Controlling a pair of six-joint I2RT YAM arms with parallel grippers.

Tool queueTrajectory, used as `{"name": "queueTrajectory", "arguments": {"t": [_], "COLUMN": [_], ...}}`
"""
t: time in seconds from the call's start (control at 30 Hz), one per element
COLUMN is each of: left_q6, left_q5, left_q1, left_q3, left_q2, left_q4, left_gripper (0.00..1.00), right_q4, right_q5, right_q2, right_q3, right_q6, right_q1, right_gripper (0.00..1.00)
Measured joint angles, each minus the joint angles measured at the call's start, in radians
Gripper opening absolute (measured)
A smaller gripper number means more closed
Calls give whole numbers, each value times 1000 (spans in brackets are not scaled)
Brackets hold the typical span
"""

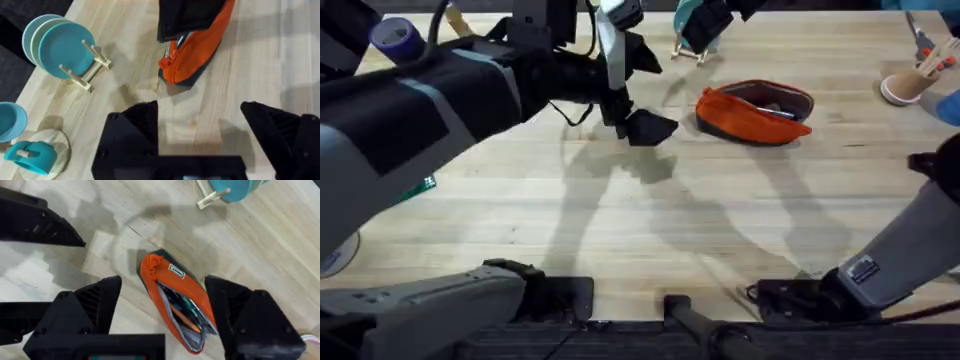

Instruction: Unzip the bag, pick up the pens from the table one at a time and place them inside, then zip the bag closed.

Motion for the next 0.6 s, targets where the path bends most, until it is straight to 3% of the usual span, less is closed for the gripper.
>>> {"name": "queueTrajectory", "arguments": {"t": [0.6], "left_q6": [0], "left_q5": [0], "left_q1": [0], "left_q3": [0], "left_q2": [0], "left_q4": [0], "left_gripper": [995], "right_q4": [-12], "right_q5": [0], "right_q2": [99], "right_q3": [0], "right_q6": [1], "right_q1": [5], "right_gripper": [996]}}
